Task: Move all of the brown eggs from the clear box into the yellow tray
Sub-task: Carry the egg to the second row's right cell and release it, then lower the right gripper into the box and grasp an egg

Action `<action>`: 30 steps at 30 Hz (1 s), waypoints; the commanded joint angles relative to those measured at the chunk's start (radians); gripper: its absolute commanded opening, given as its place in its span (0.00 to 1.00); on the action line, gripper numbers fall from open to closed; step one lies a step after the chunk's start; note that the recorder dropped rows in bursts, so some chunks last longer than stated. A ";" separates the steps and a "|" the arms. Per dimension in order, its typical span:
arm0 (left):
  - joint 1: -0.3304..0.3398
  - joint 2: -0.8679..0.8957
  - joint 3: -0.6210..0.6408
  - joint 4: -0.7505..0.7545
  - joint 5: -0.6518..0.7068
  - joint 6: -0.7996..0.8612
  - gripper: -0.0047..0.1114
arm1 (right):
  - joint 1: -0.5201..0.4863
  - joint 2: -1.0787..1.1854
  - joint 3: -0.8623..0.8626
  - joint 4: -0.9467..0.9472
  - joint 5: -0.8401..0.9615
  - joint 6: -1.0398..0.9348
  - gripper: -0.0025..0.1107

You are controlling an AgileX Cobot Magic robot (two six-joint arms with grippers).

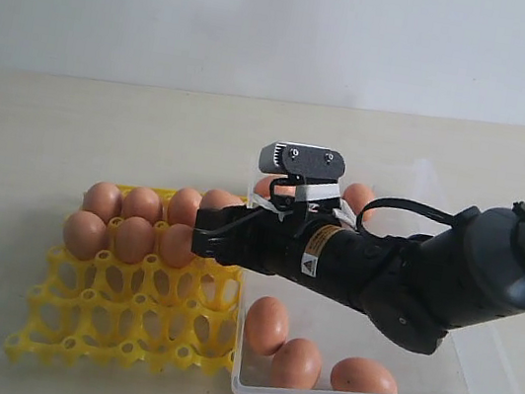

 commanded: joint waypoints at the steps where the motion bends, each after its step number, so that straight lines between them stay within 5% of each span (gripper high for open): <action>1: -0.001 -0.006 -0.005 -0.004 -0.008 -0.003 0.04 | 0.001 -0.002 -0.004 0.002 0.017 0.013 0.40; 8: -0.001 -0.006 -0.005 -0.004 -0.008 -0.002 0.04 | 0.001 -0.002 -0.004 0.002 0.034 0.027 0.56; 21: -0.001 -0.006 -0.005 -0.004 -0.008 -0.004 0.04 | 0.001 -0.118 -0.004 0.002 0.056 0.010 0.53; 25: -0.001 -0.006 -0.005 -0.004 -0.008 -0.002 0.04 | 0.001 -0.309 -0.009 0.006 0.338 -0.055 0.39; 30: -0.001 -0.006 -0.005 -0.004 -0.008 -0.002 0.04 | 0.001 -0.517 -0.118 0.004 1.197 -0.279 0.31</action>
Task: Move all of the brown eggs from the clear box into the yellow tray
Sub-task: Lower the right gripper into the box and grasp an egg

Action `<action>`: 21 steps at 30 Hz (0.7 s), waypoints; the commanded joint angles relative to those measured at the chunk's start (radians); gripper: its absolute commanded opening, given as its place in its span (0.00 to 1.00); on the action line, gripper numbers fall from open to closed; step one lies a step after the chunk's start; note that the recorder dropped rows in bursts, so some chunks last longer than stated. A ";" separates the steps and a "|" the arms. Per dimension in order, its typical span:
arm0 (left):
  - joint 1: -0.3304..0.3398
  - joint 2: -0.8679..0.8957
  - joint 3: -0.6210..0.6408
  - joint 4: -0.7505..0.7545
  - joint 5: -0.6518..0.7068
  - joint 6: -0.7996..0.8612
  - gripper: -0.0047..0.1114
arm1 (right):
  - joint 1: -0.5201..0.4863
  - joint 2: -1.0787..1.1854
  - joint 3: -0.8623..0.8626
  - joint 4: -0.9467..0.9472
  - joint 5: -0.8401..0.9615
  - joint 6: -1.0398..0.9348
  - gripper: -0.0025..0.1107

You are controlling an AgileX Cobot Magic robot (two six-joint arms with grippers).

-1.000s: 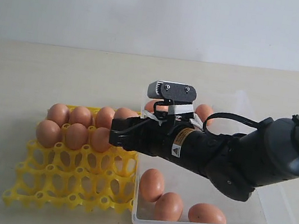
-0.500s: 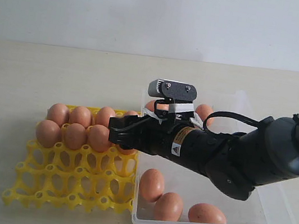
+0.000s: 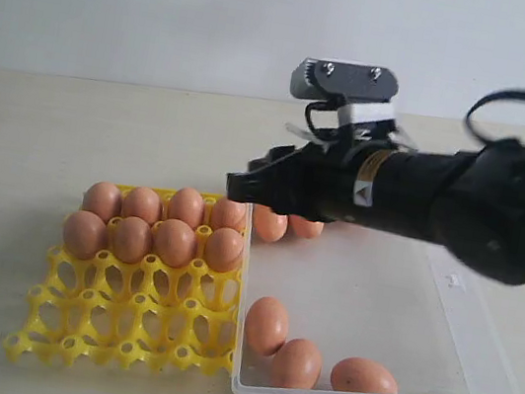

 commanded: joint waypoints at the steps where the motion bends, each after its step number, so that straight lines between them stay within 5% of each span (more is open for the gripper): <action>1: -0.001 -0.006 -0.005 -0.004 -0.008 -0.002 0.04 | -0.001 -0.166 -0.103 0.009 0.779 -0.279 0.32; 6: -0.001 -0.006 -0.005 -0.004 -0.008 -0.004 0.04 | -0.001 -0.189 -0.148 0.131 1.178 -0.552 0.49; 9: -0.001 -0.006 -0.005 -0.004 -0.008 -0.004 0.04 | -0.001 -0.157 -0.148 0.225 1.188 -0.634 0.56; 21: -0.001 -0.006 -0.005 -0.004 -0.008 -0.005 0.04 | -0.001 0.040 -0.148 0.287 1.013 -0.792 0.56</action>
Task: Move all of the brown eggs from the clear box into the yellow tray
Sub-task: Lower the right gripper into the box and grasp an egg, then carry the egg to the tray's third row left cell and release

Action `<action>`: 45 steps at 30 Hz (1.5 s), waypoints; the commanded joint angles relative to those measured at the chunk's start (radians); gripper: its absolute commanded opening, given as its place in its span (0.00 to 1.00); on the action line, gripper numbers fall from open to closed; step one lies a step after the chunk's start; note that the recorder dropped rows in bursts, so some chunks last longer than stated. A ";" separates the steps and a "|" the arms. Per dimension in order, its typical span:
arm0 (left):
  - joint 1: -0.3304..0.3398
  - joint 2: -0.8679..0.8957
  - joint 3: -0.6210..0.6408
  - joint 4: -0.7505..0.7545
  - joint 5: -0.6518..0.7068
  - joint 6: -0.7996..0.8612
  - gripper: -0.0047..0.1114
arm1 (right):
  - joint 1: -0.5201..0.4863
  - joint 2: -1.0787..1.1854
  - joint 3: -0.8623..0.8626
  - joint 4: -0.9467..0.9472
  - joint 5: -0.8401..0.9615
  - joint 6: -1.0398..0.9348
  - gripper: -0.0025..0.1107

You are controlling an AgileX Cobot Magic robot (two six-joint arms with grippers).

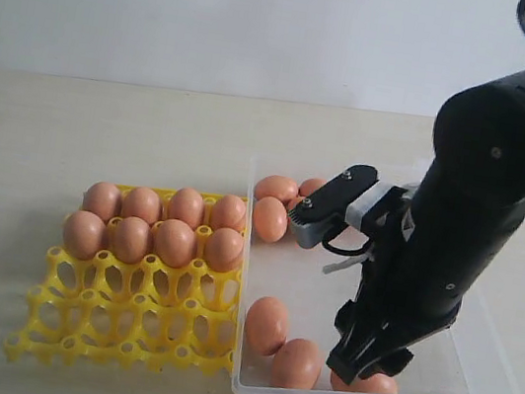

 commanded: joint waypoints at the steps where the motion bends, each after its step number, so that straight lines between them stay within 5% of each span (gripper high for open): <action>1: -0.001 -0.006 -0.005 -0.004 -0.008 -0.005 0.04 | -0.001 0.066 -0.007 0.005 -0.055 -0.038 0.56; 23: -0.001 -0.006 -0.005 -0.004 -0.008 -0.005 0.04 | -0.001 0.201 -0.007 0.094 -0.048 -0.110 0.52; 27: -0.001 -0.006 -0.005 -0.004 -0.008 -0.005 0.04 | -0.001 0.213 -0.007 0.090 -0.043 -0.110 0.37; 32: -0.001 -0.006 -0.005 -0.004 -0.008 -0.005 0.04 | -0.001 0.208 -0.007 0.014 -0.055 -0.112 0.02; 33: -0.001 -0.006 -0.005 -0.004 -0.008 -0.005 0.04 | -0.001 0.201 -0.007 -0.007 -0.071 -0.108 0.02; 40: -0.001 -0.006 -0.005 -0.004 -0.008 -0.007 0.04 | -0.031 0.044 -0.007 0.003 -0.390 0.039 0.02; 45: -0.001 -0.006 -0.005 -0.004 -0.008 -0.003 0.04 | -0.010 -0.037 -0.007 0.193 -0.778 0.101 0.02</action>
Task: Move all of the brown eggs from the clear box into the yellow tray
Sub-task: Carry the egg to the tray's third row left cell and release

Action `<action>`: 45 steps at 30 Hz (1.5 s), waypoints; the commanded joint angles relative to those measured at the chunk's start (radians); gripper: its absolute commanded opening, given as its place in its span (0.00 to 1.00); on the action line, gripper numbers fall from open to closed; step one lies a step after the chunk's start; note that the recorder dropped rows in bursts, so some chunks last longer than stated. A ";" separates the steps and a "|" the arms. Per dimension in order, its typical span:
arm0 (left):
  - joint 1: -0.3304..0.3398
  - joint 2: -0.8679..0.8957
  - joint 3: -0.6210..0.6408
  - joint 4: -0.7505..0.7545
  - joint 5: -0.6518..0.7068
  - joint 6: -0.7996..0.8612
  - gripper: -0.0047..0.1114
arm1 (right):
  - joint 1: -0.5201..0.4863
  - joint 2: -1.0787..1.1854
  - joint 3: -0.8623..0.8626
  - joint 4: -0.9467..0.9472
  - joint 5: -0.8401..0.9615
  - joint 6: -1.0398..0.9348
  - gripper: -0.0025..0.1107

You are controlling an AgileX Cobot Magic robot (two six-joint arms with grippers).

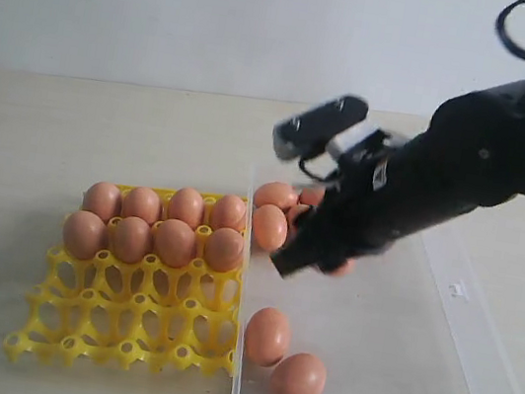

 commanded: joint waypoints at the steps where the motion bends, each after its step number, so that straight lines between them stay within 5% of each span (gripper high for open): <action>1: -0.001 -0.006 -0.005 -0.004 -0.008 -0.003 0.04 | 0.030 -0.059 -0.002 0.164 -0.346 0.041 0.02; 6: -0.001 -0.006 -0.005 -0.004 -0.008 -0.003 0.04 | 0.118 -0.014 -0.002 0.139 -0.522 0.107 0.02; 14: -0.001 -0.006 -0.005 -0.004 -0.008 -0.007 0.04 | 0.197 0.175 -0.002 -0.442 -0.930 0.869 0.02; 17: -0.001 -0.006 -0.005 -0.004 -0.008 -0.003 0.04 | 0.197 0.260 -0.002 -0.522 -1.103 1.035 0.02; 27: -0.001 -0.006 -0.005 -0.004 -0.008 -0.006 0.04 | 0.197 0.462 -0.002 -0.568 -1.338 1.098 0.02; 45: -0.001 -0.006 -0.005 -0.004 -0.008 -0.003 0.04 | 0.197 0.561 -0.123 -0.668 -1.239 1.189 0.02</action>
